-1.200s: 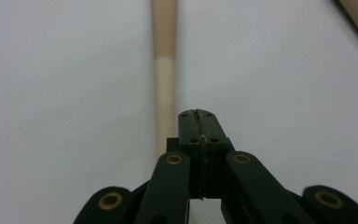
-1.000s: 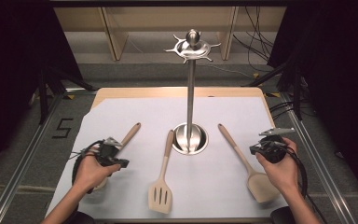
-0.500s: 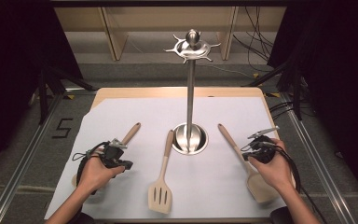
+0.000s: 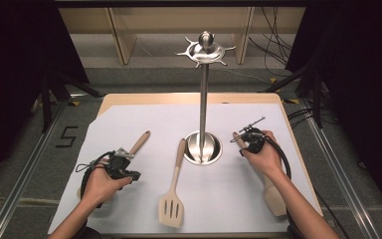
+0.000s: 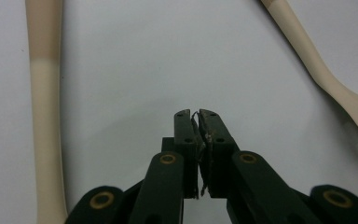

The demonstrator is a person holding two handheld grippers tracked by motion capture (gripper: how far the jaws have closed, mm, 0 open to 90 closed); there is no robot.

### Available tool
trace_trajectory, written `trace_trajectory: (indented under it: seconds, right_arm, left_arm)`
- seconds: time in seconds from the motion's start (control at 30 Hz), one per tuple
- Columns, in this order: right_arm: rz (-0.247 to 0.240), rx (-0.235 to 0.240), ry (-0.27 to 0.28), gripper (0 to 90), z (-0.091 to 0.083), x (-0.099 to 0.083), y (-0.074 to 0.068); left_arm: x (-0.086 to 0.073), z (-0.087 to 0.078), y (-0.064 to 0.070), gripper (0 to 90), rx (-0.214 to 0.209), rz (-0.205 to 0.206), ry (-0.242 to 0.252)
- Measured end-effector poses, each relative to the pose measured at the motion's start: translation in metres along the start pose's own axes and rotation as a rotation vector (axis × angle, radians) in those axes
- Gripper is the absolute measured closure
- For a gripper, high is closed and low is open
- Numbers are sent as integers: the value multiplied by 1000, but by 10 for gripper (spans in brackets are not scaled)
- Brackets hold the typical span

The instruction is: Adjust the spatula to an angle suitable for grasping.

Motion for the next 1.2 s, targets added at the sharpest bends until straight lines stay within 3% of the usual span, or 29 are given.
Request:
trace_trajectory:
  seconds: [0.1, 0.17, 0.23, 0.27, 0.3, 0.37, 0.4, 0.47, 0.6, 0.67, 0.7, 0.77, 0.83, 0.87, 0.9, 0.93, 1.0, 1.03, 1.07, 1.2]
  right_arm:
    - [9, -44, -30, 900, 11, 3, 10]
    - [27, -42, -27, 900, 11, 4, 11]
    - [37, -84, -40, 900, 11, 3, 16]
    - [39, -140, -47, 900, 11, 0, 25]
    - [39, -140, -47, 900, 11, 0, 25]
    - [86, -143, -33, 900, 10, -4, 33]
    - [118, -162, -38, 900, 8, -6, 37]
    - [138, -201, -57, 900, 5, -12, 48]
    - [223, -134, -14, 819, -7, -16, 51]
    - [262, -112, 4, 739, -23, -16, 52]
    - [261, -114, -5, 708, -30, -19, 54]
    - [321, -86, -67, 656, -40, -26, 53]
    - [345, -61, -115, 613, -46, -35, 52]
    - [345, -61, -115, 613, -46, -35, 52]
    - [340, -47, -152, 595, -47, -40, 50]
    - [355, -8, -189, 588, -49, -45, 47]
    - [375, -9, -192, 576, -50, -46, 46]
    - [359, -15, -207, 553, -51, -48, 47]
    - [338, 8, -246, 537, -52, -52, 45]
    - [382, 6, -251, 535, -52, -53, 43]
  left_arm:
    - [-1, -1, -1, 850, -2, 4, 0]
    - [0, 0, -1, 850, 2, 0, 17]
    - [-1, 0, -1, 849, 0, 1, 7]
    - [-1, 0, -1, 848, 3, -1, 10]
    - [-1, 0, -1, 847, 3, -1, 10]
    - [-1, 0, -1, 846, 0, -5, 17]
    - [-1, 0, -1, 846, 4, -7, 19]
    - [0, 0, -1, 844, 7, -9, 26]
    - [1, -1, -2, 823, 3, -11, 34]
    - [1, -2, -3, 796, -5, 1, 32]
    - [3, -1, -3, 788, -2, -21, 59]
    - [4, -3, -4, 768, -7, -24, 72]
    - [8, -4, -4, 713, -17, -42, 96]
    - [10, -6, -5, 713, -21, -50, 107]
    - [11, -7, -5, 706, -25, -59, 117]
    - [14, -6, -7, 674, -10, -68, 143]
    - [16, -6, -9, 656, -6, -69, 159]
    - [18, -5, -10, 637, 1, -69, 172]
    - [21, -5, -12, 592, 1, -56, 178]
    - [24, -5, -16, 503, 4, -44, 209]
Point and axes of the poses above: each handheld gripper's, and its own axes: z roughly forward along the jaws, x roughly out of its top, y roughly to its right, the point moved 8 cm from there along z, roughly forward along the jaws, and after that the axes turned 11 degrees about -z, right-handed, at the moved point
